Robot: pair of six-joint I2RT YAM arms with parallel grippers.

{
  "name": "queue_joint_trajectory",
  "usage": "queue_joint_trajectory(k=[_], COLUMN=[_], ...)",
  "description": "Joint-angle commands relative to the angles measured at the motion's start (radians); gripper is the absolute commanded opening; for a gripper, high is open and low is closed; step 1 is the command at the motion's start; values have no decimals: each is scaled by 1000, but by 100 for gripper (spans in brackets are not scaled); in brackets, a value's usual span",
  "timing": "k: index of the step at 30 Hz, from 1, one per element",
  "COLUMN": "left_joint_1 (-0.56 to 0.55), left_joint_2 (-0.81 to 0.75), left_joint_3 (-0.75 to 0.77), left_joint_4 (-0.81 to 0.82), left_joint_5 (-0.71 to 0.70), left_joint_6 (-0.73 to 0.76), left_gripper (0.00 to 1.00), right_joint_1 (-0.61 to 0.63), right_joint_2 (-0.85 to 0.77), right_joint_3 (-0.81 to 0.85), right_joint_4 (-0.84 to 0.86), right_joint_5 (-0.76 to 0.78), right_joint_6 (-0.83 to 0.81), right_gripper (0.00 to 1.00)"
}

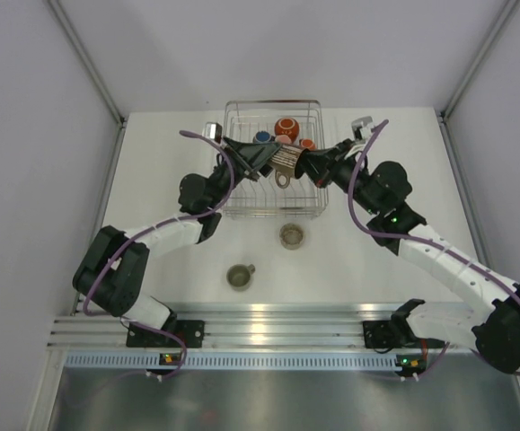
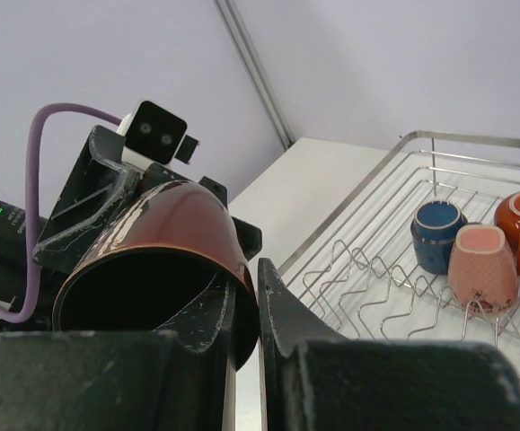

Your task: Load the cups into the dish rack

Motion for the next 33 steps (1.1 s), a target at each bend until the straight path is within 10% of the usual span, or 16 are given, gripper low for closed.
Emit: queue_joint_trajectory(k=[1,5,14,23,33], left_joint_1=[-77,-79,-77,-55,41], left_joint_2=[3,2,-6,-50,-35], left_joint_3=[50,39,8,-49,-42], left_joint_4=[301,301,299,301,301], left_joint_5=[103,74,24,-83,-129], left_joint_6=[-2,-7,-1,42,56], left_gripper=[19,1,0,0,0], right_joint_1=[9,9,9,8,5], right_joint_2=[20,24,44,40,9], right_joint_3=[7,3,9,0,-13], right_joint_4=[76,66,49,17,-7], right_joint_5=[-23,-25,-28,0,13], right_joint_6=[1,0,-6,-26,-37], right_gripper=[0,0,1,35,41])
